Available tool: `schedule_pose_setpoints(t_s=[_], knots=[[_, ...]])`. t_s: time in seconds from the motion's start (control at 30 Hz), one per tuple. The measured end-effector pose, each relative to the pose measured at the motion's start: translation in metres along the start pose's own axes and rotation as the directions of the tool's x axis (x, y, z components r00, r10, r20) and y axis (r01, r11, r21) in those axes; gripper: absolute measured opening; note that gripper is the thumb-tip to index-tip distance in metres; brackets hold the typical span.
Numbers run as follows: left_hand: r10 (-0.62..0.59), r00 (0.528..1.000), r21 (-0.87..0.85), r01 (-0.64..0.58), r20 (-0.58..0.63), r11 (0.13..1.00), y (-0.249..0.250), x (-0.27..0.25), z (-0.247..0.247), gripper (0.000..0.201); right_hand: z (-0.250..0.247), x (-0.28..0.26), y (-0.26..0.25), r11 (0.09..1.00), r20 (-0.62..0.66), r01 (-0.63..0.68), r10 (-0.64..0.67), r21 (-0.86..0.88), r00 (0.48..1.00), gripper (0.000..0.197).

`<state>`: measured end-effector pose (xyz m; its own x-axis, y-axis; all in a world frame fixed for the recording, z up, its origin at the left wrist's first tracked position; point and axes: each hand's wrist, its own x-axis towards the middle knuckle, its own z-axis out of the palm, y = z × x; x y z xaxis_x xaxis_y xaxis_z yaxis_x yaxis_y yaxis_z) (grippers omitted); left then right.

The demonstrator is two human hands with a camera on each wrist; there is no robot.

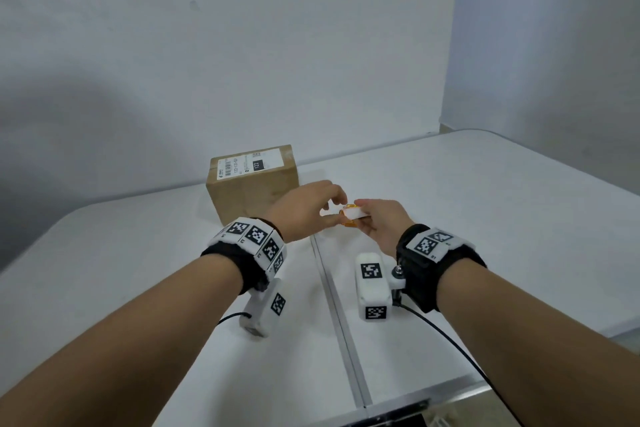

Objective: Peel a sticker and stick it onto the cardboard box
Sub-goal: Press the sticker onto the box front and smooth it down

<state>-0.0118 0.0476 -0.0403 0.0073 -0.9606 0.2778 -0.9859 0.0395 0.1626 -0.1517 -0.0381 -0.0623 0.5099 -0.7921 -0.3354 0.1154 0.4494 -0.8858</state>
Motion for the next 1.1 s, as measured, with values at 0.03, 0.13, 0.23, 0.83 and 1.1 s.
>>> schedule_pose_setpoints(t_s=[0.03, 0.13, 0.23, 0.83, 1.1], knots=[[0.028, 1.000, 0.017, -0.028, -0.007, 0.999, 0.003, -0.001, -0.002, 0.028, 0.002, 0.000, 0.001, 1.000, 0.008, 0.006, -0.006, 0.001, 1.000, 0.016], [0.100, 0.995, 0.059, -0.098, -0.023, 0.993, 0.005, -0.002, -0.007, 0.026, 0.010, -0.002, 0.000, 1.000, 0.036, 0.011, -0.012, 0.018, 0.999, 0.022], [0.096, 0.993, 0.058, -0.092, -0.063, 0.994, 0.000, -0.007, -0.011, 0.018, 0.016, -0.006, -0.002, 0.999, 0.080, 0.013, -0.017, 0.049, 0.997, 0.020], [-0.556, 0.810, -0.361, 0.470, -0.187, 0.805, -0.051, -0.077, -0.044, 0.016, 0.085, -0.014, 0.007, 0.737, 0.336, 0.494, -0.371, -0.461, 0.866, 0.045], [-0.535, 0.819, -0.219, 0.494, -0.209, 0.841, -0.067, -0.099, -0.055, 0.016, 0.125, -0.014, 0.008, 0.558, 0.426, 0.605, -0.429, -0.569, 0.796, 0.013]])
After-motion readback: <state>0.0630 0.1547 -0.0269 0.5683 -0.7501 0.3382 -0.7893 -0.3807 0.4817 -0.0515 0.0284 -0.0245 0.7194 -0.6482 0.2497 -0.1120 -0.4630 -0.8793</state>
